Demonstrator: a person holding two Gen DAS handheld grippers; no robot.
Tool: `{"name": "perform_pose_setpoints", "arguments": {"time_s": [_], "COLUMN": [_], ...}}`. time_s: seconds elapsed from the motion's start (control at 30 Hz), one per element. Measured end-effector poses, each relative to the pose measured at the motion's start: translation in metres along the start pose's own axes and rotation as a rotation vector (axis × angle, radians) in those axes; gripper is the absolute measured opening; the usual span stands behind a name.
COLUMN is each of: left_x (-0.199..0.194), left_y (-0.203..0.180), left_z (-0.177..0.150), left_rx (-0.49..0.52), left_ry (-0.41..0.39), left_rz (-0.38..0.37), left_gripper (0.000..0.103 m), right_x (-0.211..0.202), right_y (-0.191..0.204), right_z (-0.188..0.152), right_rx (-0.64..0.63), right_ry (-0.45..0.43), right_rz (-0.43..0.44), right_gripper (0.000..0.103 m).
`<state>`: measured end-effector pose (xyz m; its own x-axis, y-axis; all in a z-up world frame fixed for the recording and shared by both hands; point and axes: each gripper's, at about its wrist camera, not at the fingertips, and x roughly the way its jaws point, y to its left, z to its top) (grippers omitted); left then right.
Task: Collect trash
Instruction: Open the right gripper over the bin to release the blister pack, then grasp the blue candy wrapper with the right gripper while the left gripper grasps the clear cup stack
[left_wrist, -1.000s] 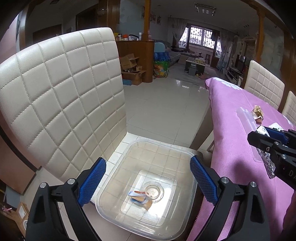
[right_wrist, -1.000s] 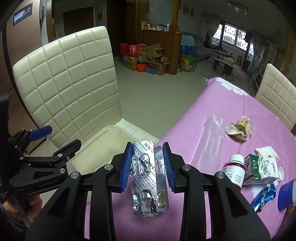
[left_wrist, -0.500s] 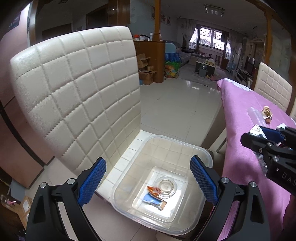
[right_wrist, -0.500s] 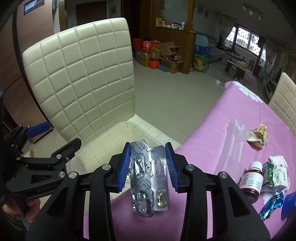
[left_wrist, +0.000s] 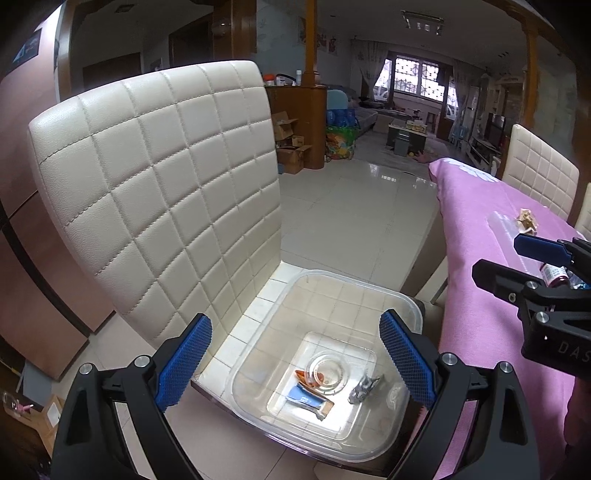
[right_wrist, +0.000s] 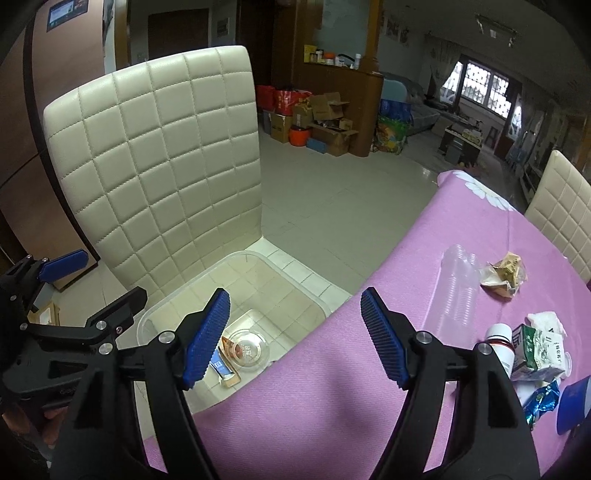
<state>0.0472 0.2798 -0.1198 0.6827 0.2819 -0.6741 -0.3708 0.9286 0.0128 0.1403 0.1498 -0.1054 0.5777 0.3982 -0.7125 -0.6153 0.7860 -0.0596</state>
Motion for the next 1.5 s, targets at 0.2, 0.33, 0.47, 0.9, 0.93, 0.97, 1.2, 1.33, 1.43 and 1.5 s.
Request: {"name": "perform_pose_setpoints", "arguments": {"time_s": [0.2, 0.33, 0.47, 0.9, 0.93, 0.97, 1.2, 1.33, 1.43, 1.5], "left_x": [-0.013, -0.027, -0.042, -0.037, -0.035, -0.031, -0.015, 0.007, 0.020, 0.028], "left_y": [-0.014, -0.026, -0.047, -0.155, -0.161, -0.169, -0.209, -0.214, -0.217, -0.219], "left_z": [0.002, 0.002, -0.001, 0.001, 0.002, 0.004, 0.001, 0.003, 0.007, 0.008], "left_rx": [0.028, 0.048, 0.076, 0.215, 0.218, 0.220, 0.280, 0.309, 0.330, 0.340], "left_ry": [-0.015, -0.027, -0.035, 0.011, 0.016, 0.025, 0.034, 0.087, 0.116, 0.136], "left_rz": [-0.030, -0.080, -0.110, -0.242, -0.250, -0.251, -0.216, -0.221, -0.236, -0.254], "left_gripper": [0.090, 0.090, 0.090, 0.090, 0.090, 0.090, 0.090, 0.090, 0.090, 0.090], "right_x": [-0.014, -0.029, -0.049, -0.086, -0.085, -0.084, -0.070, -0.062, -0.052, -0.044], "right_y": [-0.015, -0.025, -0.039, -0.151, -0.157, -0.163, -0.196, -0.197, -0.193, -0.192], "right_z": [-0.006, -0.012, -0.024, -0.095, -0.099, -0.101, -0.119, -0.120, -0.119, -0.119], "right_rx": [0.037, 0.062, 0.090, 0.341, 0.353, 0.364, 0.399, 0.382, 0.371, 0.365], "right_ry": [-0.012, -0.029, -0.047, -0.013, -0.007, -0.002, 0.057, 0.077, 0.091, 0.115], "right_rz": [-0.025, -0.043, -0.079, -0.273, -0.280, -0.286, -0.323, -0.326, -0.326, -0.341], "right_gripper": [0.074, 0.074, 0.074, 0.081, 0.081, 0.081, 0.081, 0.081, 0.081, 0.081]}}
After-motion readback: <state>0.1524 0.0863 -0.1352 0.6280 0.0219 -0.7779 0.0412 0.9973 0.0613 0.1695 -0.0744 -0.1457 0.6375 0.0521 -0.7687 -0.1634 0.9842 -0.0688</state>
